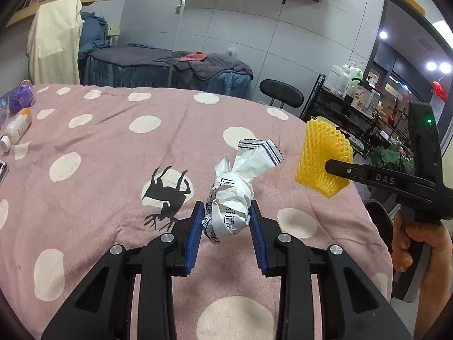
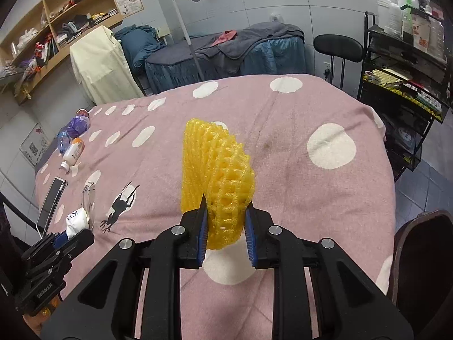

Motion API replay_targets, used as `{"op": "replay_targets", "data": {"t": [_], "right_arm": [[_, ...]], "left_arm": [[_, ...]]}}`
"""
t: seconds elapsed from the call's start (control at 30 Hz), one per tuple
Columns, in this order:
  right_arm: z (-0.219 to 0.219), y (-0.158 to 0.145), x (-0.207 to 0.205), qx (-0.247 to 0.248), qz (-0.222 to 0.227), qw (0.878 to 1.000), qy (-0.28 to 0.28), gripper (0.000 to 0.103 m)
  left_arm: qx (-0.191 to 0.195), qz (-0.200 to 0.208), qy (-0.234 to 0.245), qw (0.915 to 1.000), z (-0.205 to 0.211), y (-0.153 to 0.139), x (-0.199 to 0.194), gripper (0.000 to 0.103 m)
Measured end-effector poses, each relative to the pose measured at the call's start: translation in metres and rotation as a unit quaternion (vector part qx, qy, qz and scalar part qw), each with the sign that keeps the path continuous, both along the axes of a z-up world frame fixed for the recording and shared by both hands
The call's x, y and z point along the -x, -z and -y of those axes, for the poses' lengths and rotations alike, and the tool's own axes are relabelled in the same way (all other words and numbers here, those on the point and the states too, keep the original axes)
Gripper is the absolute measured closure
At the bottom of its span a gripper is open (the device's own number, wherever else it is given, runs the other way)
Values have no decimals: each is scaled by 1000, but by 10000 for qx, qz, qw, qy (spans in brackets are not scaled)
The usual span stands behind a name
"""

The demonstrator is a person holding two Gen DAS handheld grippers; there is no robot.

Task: Collect trash
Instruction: 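Carry the foam net into the bin and open the right tool while the left tool holds the paper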

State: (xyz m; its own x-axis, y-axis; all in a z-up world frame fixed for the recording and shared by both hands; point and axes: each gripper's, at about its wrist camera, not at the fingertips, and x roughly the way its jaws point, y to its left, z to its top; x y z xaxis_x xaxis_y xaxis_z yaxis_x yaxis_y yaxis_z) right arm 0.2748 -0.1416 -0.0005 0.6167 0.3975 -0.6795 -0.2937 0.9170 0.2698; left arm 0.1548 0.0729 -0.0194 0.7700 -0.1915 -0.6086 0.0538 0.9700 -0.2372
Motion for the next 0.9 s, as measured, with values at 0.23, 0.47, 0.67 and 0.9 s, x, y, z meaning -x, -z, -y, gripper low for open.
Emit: {"op": "replay_targets", "data": {"t": [0.23,0.47,0.67,0.9], "right_arm": [[24,-7,40,-62,251,9995,157,80],[53,-8,67,-207,353,9984,395,80],[78,-5,87,-325,405,9964,676,80],[116,2,105,-507,382,9919,1104,80]], "left_arm": [[0,150,149,9998,14,-3,14,71],[42,229,287,9993,32,-4,23,71],[80,304,488,9983,51,-7,27,71],[85,427,789,9959,78,-13,32,71]]}}
